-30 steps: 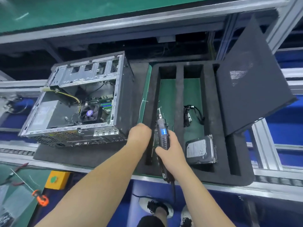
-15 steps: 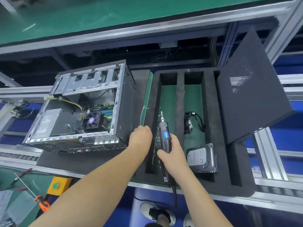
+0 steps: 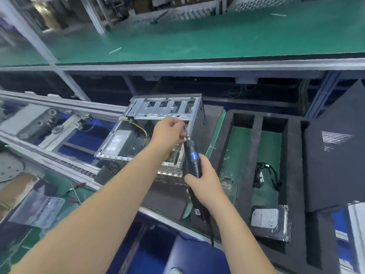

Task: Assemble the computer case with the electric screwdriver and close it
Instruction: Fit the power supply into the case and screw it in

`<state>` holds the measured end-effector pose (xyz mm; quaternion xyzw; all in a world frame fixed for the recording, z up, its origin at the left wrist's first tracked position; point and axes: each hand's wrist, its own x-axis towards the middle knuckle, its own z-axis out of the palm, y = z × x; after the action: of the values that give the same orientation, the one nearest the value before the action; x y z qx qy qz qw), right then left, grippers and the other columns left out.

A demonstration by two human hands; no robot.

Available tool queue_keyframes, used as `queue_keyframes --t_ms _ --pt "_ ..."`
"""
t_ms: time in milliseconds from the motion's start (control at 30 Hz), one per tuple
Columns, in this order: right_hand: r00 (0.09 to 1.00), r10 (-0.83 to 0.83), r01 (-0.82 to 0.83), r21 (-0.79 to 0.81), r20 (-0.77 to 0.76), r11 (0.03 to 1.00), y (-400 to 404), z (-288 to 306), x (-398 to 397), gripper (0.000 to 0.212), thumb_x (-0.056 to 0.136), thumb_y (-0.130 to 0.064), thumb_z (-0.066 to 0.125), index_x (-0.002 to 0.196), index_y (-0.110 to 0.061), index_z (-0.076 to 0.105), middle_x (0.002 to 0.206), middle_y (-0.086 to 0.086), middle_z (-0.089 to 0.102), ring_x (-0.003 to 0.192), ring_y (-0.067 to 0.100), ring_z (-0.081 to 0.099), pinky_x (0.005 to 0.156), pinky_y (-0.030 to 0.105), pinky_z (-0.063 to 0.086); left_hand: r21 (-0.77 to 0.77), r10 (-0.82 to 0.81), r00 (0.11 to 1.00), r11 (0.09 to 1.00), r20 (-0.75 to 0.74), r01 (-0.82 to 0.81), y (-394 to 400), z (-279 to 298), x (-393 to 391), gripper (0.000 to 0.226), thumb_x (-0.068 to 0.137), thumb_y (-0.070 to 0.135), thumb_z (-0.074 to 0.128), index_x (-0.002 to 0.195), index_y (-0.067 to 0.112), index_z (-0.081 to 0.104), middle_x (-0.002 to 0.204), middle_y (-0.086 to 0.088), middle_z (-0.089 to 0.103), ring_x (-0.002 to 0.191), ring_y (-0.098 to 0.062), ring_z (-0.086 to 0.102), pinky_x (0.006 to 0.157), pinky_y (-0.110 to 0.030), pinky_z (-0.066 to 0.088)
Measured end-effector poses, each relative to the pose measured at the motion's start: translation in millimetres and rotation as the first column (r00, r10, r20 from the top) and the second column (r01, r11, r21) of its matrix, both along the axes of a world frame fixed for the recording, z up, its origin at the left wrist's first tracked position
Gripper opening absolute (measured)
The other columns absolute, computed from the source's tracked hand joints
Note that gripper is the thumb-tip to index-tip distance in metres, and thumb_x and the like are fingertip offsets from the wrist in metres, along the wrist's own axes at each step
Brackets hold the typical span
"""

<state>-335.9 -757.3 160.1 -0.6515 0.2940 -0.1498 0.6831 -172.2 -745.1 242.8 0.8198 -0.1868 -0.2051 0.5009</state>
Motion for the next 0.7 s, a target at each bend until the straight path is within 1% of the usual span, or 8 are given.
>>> queue_keyframes --t_ms 67,133,200,300,367,433,600,700 --pt "0.999 0.051 -0.051 -0.043 -0.004 0.998 14 8 12 0.063 0.077 -0.029 0.063 0.131 -0.055 0.045 0.089 -0.016 0.066 0.067 0.005 0.062 0.063 0.030 0.053 -0.006 -0.009 1.000 1.000 0.019 0.009 18 8 9 0.014 0.098 0.017 0.056 0.093 0.015 0.069 0.078 -0.002 0.073 0.068 -0.014 0.070 0.058 -0.033 0.056" --pt "0.996 0.093 -0.094 -0.066 -0.016 0.993 27 15 21 0.068 0.078 -0.029 0.062 0.137 -0.053 0.040 0.089 -0.012 0.064 0.066 0.008 0.063 0.061 0.030 0.050 -0.007 -0.027 0.999 1.000 0.025 0.027 38 17 20 0.015 0.099 0.014 0.055 0.092 0.013 0.068 0.084 -0.007 0.073 0.077 -0.020 0.072 0.064 -0.040 0.055" --pt "0.991 0.131 -0.131 -0.083 -0.008 0.988 40 22 31 0.065 0.078 -0.028 0.062 0.130 -0.060 0.040 0.091 -0.010 0.065 0.066 0.009 0.062 0.060 0.027 0.051 0.013 -0.049 0.998 0.999 0.034 0.048 60 27 33 0.017 0.101 0.009 0.053 0.094 0.009 0.069 0.092 -0.014 0.072 0.085 -0.024 0.074 0.070 -0.042 0.059" --pt "0.984 0.178 -0.177 -0.124 -0.007 0.976 66 31 48 0.063 0.078 -0.027 0.062 0.124 -0.063 0.038 0.097 -0.010 0.064 0.071 0.006 0.060 0.061 0.024 0.048 0.097 -0.106 0.990 0.991 0.093 0.097 96 42 57 0.017 0.102 0.005 0.053 0.099 0.002 0.069 0.097 -0.018 0.073 0.082 -0.021 0.072 0.071 -0.039 0.065" --pt "0.980 0.198 -0.198 -0.140 -0.014 0.970 88 33 62 0.062 0.078 -0.028 0.063 0.127 -0.057 0.039 0.100 -0.012 0.063 0.078 0.008 0.060 0.065 0.026 0.046 0.176 -0.164 0.978 0.974 0.127 0.141 123 52 75 0.018 0.102 0.005 0.053 0.098 0.002 0.070 0.096 -0.016 0.073 0.079 -0.017 0.072 0.064 -0.030 0.063" --pt "0.978 0.209 -0.209 -0.159 -0.018 0.965 113 34 77 0.058 0.077 -0.029 0.063 0.120 -0.060 0.039 0.101 -0.012 0.064 0.084 0.011 0.062 0.069 0.028 0.048 0.247 -0.226 0.963 0.951 0.145 0.186 151 59 97 0.018 0.102 0.004 0.052 0.095 0.001 0.069 0.093 -0.018 0.072 0.071 -0.014 0.072 0.061 -0.024 0.060" --pt "0.975 0.218 -0.221 -0.188 -0.035 0.957 182 37 115 0.061 0.075 -0.033 0.063 0.122 -0.064 0.040 0.108 -0.017 0.064 0.091 0.010 0.063 0.073 0.030 0.050 0.395 -0.369 0.910 0.877 0.191 0.273 221 68 145 0.020 0.103 0.005 0.048 0.094 0.004 0.067 0.084 -0.017 0.073 0.068 -0.013 0.075 0.064 -0.024 0.061" --pt "0.974 0.216 -0.225 -0.208 -0.064 0.952 220 40 136 0.065 0.074 -0.035 0.063 0.119 -0.071 0.033 0.107 -0.018 0.064 0.088 0.009 0.065 0.073 0.030 0.055 0.438 -0.422 0.889 0.843 0.180 0.312 261 69 172 0.021 0.103 0.005 0.046 0.095 0.005 0.066 0.078 -0.015 0.075 0.072 -0.018 0.077 0.068 -0.029 0.064"
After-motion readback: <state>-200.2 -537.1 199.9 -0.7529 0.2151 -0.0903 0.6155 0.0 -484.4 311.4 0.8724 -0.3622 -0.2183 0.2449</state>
